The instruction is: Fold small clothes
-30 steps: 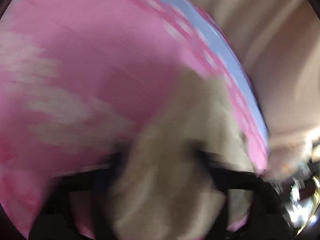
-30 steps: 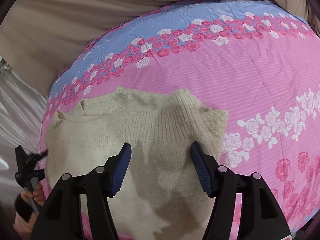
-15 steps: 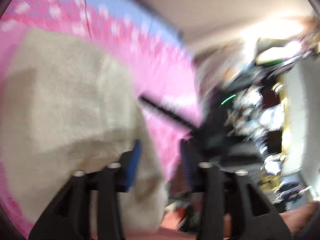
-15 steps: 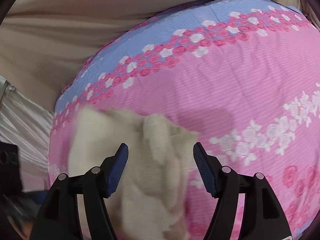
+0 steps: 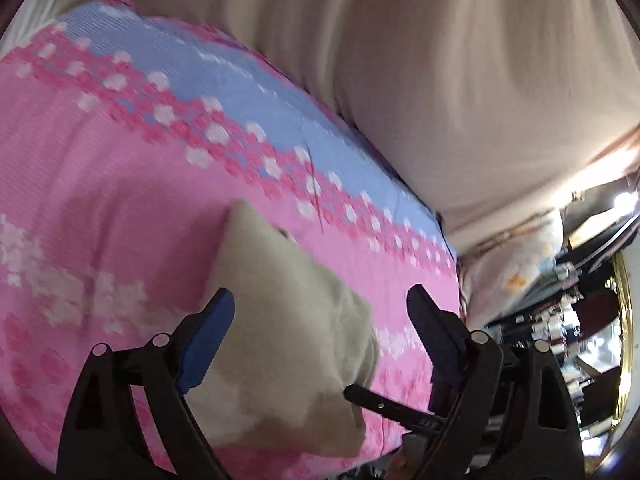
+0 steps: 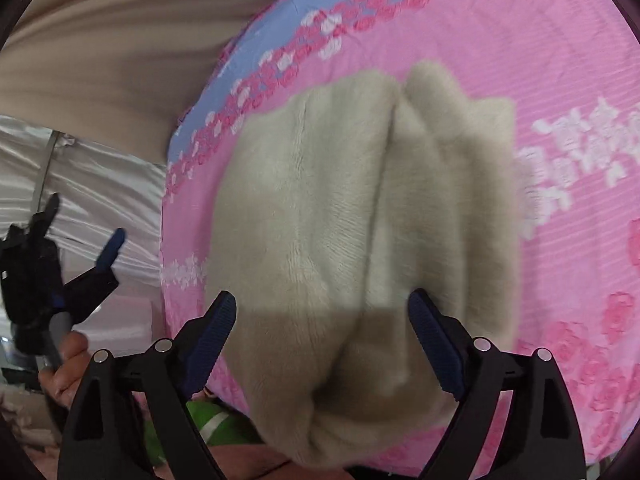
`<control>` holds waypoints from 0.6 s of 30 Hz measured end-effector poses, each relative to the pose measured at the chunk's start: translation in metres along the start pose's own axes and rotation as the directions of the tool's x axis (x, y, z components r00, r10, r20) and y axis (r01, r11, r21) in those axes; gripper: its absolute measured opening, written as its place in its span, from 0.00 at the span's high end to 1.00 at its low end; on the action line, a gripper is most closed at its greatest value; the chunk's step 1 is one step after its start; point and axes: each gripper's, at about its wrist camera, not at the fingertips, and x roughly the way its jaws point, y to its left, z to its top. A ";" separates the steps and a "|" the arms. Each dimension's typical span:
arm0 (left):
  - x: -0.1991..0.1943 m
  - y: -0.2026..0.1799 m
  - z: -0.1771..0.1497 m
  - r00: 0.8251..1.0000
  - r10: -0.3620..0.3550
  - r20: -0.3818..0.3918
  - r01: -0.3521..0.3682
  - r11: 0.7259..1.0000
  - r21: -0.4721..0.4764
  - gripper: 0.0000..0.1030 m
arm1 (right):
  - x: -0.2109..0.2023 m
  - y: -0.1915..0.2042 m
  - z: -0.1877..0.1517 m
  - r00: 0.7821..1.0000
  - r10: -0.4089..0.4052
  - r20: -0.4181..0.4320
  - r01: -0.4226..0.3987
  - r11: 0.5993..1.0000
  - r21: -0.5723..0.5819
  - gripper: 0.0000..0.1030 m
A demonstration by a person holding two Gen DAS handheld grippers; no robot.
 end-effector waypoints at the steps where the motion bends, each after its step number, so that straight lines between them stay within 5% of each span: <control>1: -0.003 0.003 0.003 1.000 0.005 0.016 -0.005 1.000 -0.007 0.17 | 0.003 0.008 0.004 1.000 -0.016 -0.010 0.015 0.999 -0.036 0.76; 2: -0.003 0.003 0.002 1.000 0.013 0.023 -0.013 1.000 -0.011 0.17 | -0.003 0.016 0.007 1.000 -0.027 -0.002 0.027 0.997 -0.066 0.84; 7: 0.011 0.012 -0.019 0.999 0.035 -0.014 -0.035 0.999 -0.003 0.12 | -0.050 0.010 0.008 0.985 -0.150 0.085 0.159 0.980 -0.120 0.85; 9: 0.021 0.026 -0.031 0.997 0.060 -0.044 -0.060 0.998 -0.003 0.11 | -0.036 -0.009 0.003 0.963 -0.263 0.051 0.268 0.953 -0.140 0.66; 11: 0.050 0.045 -0.043 0.991 0.075 -0.114 -0.077 0.997 -0.016 0.11 | -0.027 -0.020 0.004 0.963 -0.268 0.027 0.269 0.956 -0.116 0.60; 13: 0.078 0.060 -0.050 0.974 0.118 -0.194 -0.127 0.991 -0.034 0.11 | -0.034 -0.015 0.007 0.960 -0.271 0.074 0.277 0.957 -0.081 0.52; 15: 0.095 0.066 -0.055 0.966 0.098 -0.237 -0.112 0.993 -0.043 0.11 | -0.046 -0.011 0.008 0.920 -0.360 0.153 0.372 0.926 -0.063 0.27; 16: 0.102 0.065 -0.057 0.962 0.108 -0.253 -0.120 0.992 -0.034 0.11 | -0.053 -0.010 0.008 0.901 -0.386 0.197 0.403 0.914 -0.053 0.25; 18: 0.111 0.056 -0.061 0.960 0.080 -0.269 -0.081 0.997 0.006 0.11 | -0.055 -0.020 0.011 0.902 -0.382 0.200 0.395 0.918 -0.030 0.17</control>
